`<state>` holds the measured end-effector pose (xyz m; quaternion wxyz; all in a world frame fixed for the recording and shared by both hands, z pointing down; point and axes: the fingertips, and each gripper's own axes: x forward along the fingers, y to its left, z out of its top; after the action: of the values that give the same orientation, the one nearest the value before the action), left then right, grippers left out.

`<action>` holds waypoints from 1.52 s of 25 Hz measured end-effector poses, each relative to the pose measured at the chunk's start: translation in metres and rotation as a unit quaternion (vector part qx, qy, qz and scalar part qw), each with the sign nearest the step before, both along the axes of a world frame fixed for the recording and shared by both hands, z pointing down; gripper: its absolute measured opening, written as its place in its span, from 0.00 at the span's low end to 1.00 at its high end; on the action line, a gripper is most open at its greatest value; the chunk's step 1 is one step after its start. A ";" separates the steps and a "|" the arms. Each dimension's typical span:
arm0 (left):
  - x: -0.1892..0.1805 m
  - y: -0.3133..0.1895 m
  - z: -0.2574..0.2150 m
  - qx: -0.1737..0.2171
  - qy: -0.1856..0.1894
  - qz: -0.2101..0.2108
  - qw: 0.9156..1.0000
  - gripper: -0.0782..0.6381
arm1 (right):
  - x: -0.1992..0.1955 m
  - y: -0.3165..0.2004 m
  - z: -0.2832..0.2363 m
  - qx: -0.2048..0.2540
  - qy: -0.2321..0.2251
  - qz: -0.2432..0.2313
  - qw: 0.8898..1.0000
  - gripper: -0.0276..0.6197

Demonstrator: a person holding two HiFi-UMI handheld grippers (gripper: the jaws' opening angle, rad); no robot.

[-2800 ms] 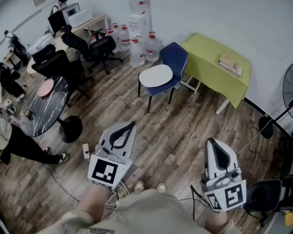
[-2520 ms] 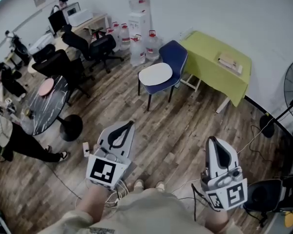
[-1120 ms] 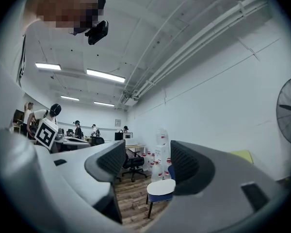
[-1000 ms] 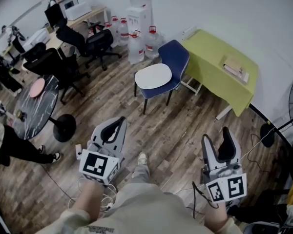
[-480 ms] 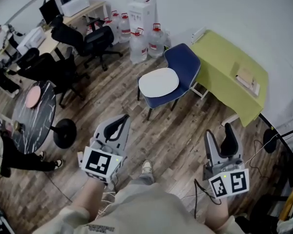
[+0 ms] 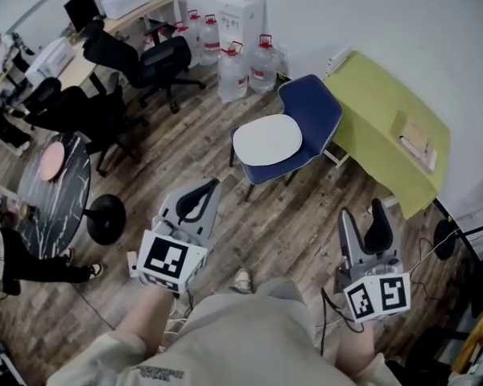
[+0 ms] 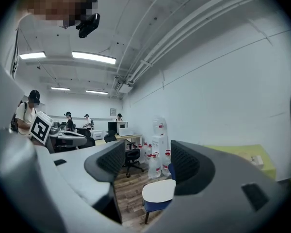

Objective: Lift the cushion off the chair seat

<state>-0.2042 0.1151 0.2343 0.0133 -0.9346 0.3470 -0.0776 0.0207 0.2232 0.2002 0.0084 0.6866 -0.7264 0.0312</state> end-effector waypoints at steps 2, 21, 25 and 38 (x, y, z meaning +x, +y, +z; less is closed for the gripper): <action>0.004 -0.011 0.000 0.002 -0.002 0.000 1.000 0.14 | 0.004 -0.012 -0.001 0.002 -0.001 -0.001 1.000 0.49; 0.137 -0.159 0.029 -0.010 -0.039 -0.015 0.999 0.14 | 0.136 -0.182 0.026 0.004 -0.021 -0.034 0.999 0.49; 0.167 -0.197 0.042 -0.018 -0.047 -0.021 0.998 0.14 | 0.167 -0.228 0.042 -0.007 -0.037 -0.039 0.999 0.49; 0.240 -0.311 0.064 -0.047 -0.080 -0.061 0.994 0.14 | 0.243 -0.384 0.090 -0.064 -0.047 -0.085 0.993 0.50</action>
<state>0.0360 -0.1956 0.2988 -0.0077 -0.9022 0.3967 -0.1694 0.2638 -0.1611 0.2901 0.0204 0.6183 -0.7781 0.1089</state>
